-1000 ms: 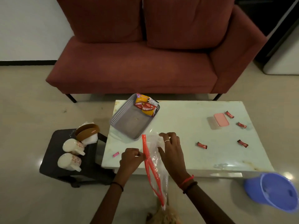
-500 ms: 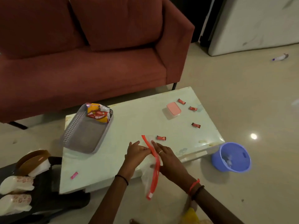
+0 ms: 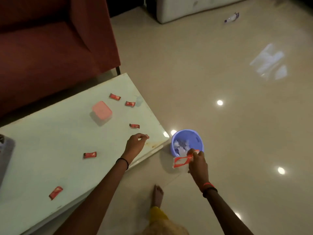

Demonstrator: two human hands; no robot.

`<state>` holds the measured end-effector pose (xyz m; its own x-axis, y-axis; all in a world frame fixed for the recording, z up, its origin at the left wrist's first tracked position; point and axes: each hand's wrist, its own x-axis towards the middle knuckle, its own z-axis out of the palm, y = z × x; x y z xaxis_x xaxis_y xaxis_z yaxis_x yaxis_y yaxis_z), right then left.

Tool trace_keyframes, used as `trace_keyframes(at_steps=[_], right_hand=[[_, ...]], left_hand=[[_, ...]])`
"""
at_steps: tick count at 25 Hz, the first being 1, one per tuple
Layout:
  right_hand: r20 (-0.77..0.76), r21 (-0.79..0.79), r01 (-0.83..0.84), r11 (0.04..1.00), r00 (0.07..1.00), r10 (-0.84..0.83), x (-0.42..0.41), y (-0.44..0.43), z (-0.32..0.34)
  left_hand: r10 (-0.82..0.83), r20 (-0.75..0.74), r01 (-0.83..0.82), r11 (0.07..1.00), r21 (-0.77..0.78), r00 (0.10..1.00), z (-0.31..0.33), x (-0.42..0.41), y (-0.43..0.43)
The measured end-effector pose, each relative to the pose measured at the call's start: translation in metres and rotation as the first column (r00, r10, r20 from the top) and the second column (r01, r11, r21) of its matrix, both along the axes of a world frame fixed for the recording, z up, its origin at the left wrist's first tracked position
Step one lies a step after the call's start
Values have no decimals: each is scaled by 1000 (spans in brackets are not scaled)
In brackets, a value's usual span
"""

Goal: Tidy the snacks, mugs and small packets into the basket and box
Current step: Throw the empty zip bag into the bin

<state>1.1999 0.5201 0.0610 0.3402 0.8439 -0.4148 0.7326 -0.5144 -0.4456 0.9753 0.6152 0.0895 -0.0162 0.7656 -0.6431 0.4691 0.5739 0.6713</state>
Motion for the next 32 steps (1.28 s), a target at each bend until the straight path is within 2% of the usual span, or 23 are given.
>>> trace_keyframes(at_steps=[4, 8, 11, 16, 18, 21, 23, 25, 27, 29, 32], right_hand=[[22, -70, 97, 993, 995, -96, 53, 22, -55], [37, -142, 172, 975, 985, -169, 89, 51, -146], [30, -228, 21, 974, 999, -15, 96, 72, -200], [45, -303, -115, 946, 990, 135, 95, 83, -284], [4, -426, -178, 887, 980, 199, 94, 81, -321], [-133, -643, -347, 683, 929, 346, 98, 87, -356], [-153, -667, -373, 645, 916, 371, 101, 95, -365], [-113, -637, -346, 689, 926, 360, 100, 103, -359], [-37, -585, -247, 773, 960, 278, 99, 107, -338], [52, -512, -119, 850, 984, 169, 95, 107, -311], [166, -385, -89, 919, 972, 164, 76, 102, -260]], left_hand=[[-139, -61, 142, 989, 46, 988, -45, 52, 15], [-237, -264, 276, 953, 123, 935, -100, 115, 16], [-333, -329, 420, 874, 244, 884, -134, 147, 17], [-384, -344, 493, 806, 328, 857, -184, 164, 29], [-380, -371, 506, 791, 344, 847, -201, 167, 32], [-368, -368, 497, 789, 362, 854, -215, 166, 32], [-371, -342, 487, 791, 370, 863, -221, 162, 29], [-357, -332, 471, 791, 389, 873, -219, 155, 24], [-354, -352, 481, 779, 401, 867, -206, 146, 19], [-362, -410, 521, 757, 396, 837, -190, 133, 14], [-351, -506, 557, 756, 343, 788, -166, 106, 5]])
